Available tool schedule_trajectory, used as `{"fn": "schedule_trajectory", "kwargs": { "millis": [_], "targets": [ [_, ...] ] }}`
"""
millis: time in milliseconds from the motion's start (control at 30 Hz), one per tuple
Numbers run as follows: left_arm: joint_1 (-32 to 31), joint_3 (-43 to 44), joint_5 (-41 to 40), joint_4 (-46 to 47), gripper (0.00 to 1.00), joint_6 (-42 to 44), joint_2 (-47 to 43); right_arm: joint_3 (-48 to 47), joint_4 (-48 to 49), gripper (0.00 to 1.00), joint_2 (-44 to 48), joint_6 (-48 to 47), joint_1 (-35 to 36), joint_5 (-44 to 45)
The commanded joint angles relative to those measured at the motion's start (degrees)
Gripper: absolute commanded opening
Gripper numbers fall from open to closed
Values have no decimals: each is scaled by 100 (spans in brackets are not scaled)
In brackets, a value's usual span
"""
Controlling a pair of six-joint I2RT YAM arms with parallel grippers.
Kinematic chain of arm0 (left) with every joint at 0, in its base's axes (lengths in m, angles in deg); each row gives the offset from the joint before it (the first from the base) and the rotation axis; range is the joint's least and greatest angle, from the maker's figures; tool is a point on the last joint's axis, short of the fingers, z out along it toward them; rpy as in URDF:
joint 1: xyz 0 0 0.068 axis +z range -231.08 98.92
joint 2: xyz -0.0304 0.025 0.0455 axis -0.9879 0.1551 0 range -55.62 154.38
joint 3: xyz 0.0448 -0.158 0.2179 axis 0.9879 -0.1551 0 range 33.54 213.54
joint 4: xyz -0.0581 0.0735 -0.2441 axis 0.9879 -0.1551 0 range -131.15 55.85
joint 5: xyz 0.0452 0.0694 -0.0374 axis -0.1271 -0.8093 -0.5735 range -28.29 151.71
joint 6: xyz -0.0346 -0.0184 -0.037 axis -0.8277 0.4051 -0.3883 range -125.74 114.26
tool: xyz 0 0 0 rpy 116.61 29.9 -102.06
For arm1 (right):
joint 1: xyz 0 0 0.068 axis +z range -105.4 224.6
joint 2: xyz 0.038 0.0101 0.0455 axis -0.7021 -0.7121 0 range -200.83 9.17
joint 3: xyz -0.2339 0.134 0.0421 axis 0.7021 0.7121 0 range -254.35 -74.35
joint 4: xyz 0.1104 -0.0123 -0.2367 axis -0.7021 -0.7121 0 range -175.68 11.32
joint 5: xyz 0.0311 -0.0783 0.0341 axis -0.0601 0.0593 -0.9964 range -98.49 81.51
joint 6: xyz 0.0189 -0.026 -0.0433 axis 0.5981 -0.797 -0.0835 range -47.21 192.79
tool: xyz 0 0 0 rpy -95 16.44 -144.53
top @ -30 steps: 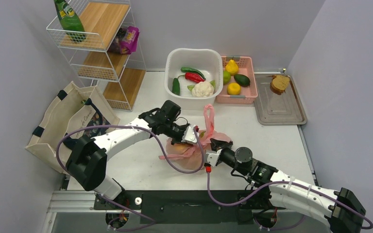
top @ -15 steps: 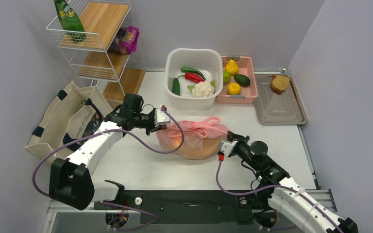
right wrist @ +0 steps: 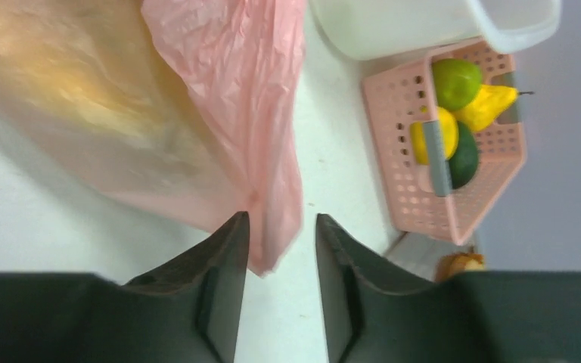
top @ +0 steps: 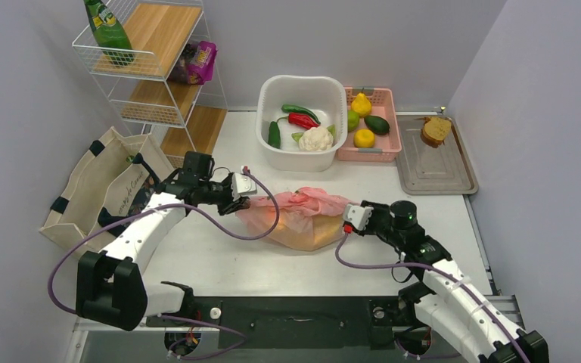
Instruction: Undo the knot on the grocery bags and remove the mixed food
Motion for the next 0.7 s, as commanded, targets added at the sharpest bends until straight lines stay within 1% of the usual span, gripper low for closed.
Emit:
{"fn": "schedule_trajectory", "kwargs": {
  "millis": [0, 33, 67, 100, 167, 233, 267, 300, 333, 367, 400, 433, 467, 500, 567, 667],
  "targets": [
    [-201, 344, -299, 73, 36, -440, -321, -1172, -615, 47, -264, 688, -92, 278],
    [-265, 375, -312, 134, 49, -624, -370, -1329, -770, 51, -291, 921, -91, 288],
    [-293, 414, -328, 277, 52, -842, -466, -1631, -1052, 58, -367, 1026, -89, 294],
    [-340, 432, -347, 350, 59, -945, -509, -1769, -1182, 65, -400, 1268, -86, 305],
    [-408, 551, -324, 489, 66, -1190, -613, -2139, -1447, 72, -503, 1697, -87, 334],
    [-527, 647, -316, 538, 70, -1271, -674, -2384, -1502, 74, -667, 2149, -88, 351],
    [-582, 663, -317, 582, 70, -1245, -722, -2523, -1450, 74, -721, 2480, -88, 321],
    [-727, 657, -345, 617, 71, -1204, -747, -2593, -1412, 72, -810, 2649, -79, 283],
    [-827, 629, -393, 740, 71, -1073, -813, -2740, -1322, 71, -1004, 3025, -79, 194],
    [-1039, 526, -526, 837, 71, -1021, -849, -2821, -1282, 69, -1296, 3221, -74, 145],
    [-1278, 449, -603, 1107, 71, -908, -927, -3026, -1232, 68, -1480, 3627, -72, 16],
    [-1389, 309, -750, 1218, 71, -820, -977, -3135, -1224, 66, -1844, 3807, -66, -45],
    [-1629, 248, -833, 1411, 71, -607, -988, -3381, -1218, 66, -2048, 4173, -59, -158],
    [-1744, 154, -990, 1480, 71, -481, -990, -3523, -1226, 65, -2456, 4344, -39, -207],
    [-1993, 78, -1158, 1622, 69, -198, -961, -3918, -1247, 65, -2971, 4749, 14, -329],
    [-2151, 66, -1296, 1709, 68, -53, -871, -4468, -1232, 66, -3526, 5111, 233, -316]
  ]
}}
